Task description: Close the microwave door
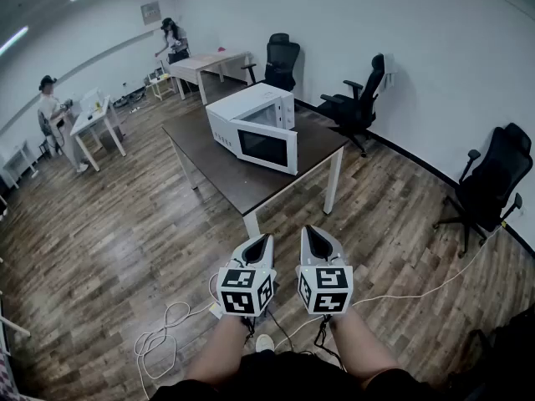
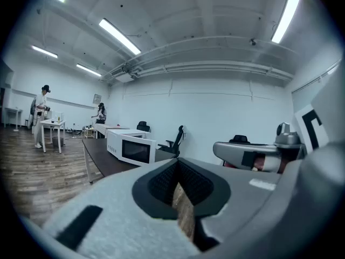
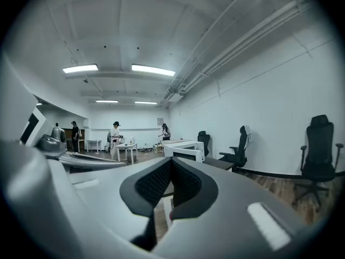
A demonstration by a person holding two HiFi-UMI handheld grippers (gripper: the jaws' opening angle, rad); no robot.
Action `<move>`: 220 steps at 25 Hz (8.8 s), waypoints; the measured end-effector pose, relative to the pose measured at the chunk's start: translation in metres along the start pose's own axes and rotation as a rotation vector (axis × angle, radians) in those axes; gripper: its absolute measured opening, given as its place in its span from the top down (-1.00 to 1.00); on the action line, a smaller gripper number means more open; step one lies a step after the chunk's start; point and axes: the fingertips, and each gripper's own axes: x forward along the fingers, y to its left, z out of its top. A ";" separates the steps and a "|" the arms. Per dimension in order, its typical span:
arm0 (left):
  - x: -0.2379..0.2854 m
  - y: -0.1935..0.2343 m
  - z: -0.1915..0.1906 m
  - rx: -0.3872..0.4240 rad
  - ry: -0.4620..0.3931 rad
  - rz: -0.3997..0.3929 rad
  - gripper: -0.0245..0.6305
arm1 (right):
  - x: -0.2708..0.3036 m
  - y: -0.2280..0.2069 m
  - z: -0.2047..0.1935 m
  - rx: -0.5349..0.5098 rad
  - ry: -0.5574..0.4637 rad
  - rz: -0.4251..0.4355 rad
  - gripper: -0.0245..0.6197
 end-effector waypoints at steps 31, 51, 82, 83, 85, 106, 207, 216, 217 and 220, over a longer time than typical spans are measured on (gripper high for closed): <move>0.078 0.138 0.016 0.002 0.052 -0.109 0.90 | 0.149 0.037 -0.018 0.020 0.065 -0.142 0.90; 0.157 0.200 0.011 0.005 0.107 -0.086 0.90 | 0.254 0.009 -0.034 0.038 0.092 -0.179 0.90; 0.424 0.231 0.067 -0.037 0.143 0.066 0.90 | 0.461 -0.175 -0.041 0.073 0.208 -0.110 0.90; 0.428 0.231 0.068 -0.040 0.141 0.073 0.90 | 0.465 -0.178 -0.043 0.075 0.212 -0.106 0.90; 0.435 0.231 0.068 -0.047 0.140 0.083 0.90 | 0.471 -0.182 -0.047 0.075 0.223 -0.095 0.89; 0.469 0.276 0.057 -0.056 0.206 0.034 0.90 | 0.526 -0.178 -0.080 0.019 0.311 -0.224 0.40; 0.486 0.417 0.062 -0.146 0.290 0.386 0.90 | 0.890 -0.292 -0.065 -0.386 0.416 -0.167 0.60; 0.488 0.419 0.069 -0.151 0.253 0.363 0.90 | 0.833 -0.251 -0.052 -0.205 0.295 -0.050 0.90; 0.490 0.419 0.070 -0.149 0.247 0.356 0.90 | 0.823 -0.244 -0.050 -0.187 0.279 -0.031 0.90; 0.498 0.417 0.075 -0.141 0.231 0.334 0.90 | 0.792 -0.227 -0.042 -0.141 0.248 -0.004 0.90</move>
